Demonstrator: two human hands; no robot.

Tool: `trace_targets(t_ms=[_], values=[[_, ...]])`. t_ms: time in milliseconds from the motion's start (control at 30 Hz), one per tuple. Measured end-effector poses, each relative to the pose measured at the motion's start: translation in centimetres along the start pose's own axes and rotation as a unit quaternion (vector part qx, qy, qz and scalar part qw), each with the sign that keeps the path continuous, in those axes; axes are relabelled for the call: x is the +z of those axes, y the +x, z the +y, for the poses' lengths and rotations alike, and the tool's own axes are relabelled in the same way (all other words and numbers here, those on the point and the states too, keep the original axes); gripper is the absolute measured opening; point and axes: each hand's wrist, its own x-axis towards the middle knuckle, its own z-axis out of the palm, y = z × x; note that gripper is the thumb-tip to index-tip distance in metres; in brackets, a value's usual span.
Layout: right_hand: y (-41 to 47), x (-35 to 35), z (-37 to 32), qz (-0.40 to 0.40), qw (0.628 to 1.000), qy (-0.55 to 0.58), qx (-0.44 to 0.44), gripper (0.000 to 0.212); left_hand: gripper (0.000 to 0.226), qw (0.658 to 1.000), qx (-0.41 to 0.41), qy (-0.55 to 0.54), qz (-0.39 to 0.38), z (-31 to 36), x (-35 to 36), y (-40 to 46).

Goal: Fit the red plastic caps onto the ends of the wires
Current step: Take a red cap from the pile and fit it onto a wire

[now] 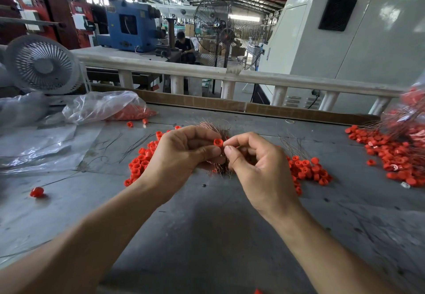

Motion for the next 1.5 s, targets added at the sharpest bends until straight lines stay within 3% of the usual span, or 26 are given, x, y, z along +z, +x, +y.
trace_targets(t_ms=[333, 733, 900, 1133, 1500], values=[[0.1, 0.0, 0.3, 0.007, 1.0, -0.007, 0.013, 0.01, 0.023, 0.999, 0.014, -0.01, -0.046, -0.43, -0.3, 0.13], [-0.04, 0.05, 0.23, 0.011, 1.0, 0.023, 0.005, 0.014, 0.033, 0.994, 0.027, 0.061, -0.082, -0.51, -0.36, -0.02], [-0.05, 0.02, 0.26, 0.012, 1.0, 0.016, 0.0, 0.014, 0.035, 0.994, 0.037, 0.077, -0.074, -0.65, -0.52, -0.05], [-0.03, 0.0, 0.35, 0.016, 1.0, 0.006, 0.006, 0.013, 0.018, 0.998, 0.031, 0.024, -0.054, -0.71, -0.39, -0.09], [0.0, 0.25, 0.42, 0.022, 1.0, 0.007, 0.019, 0.012, 0.022, 0.999, 0.028, 0.018, -0.041, -0.55, -0.16, -0.03]])
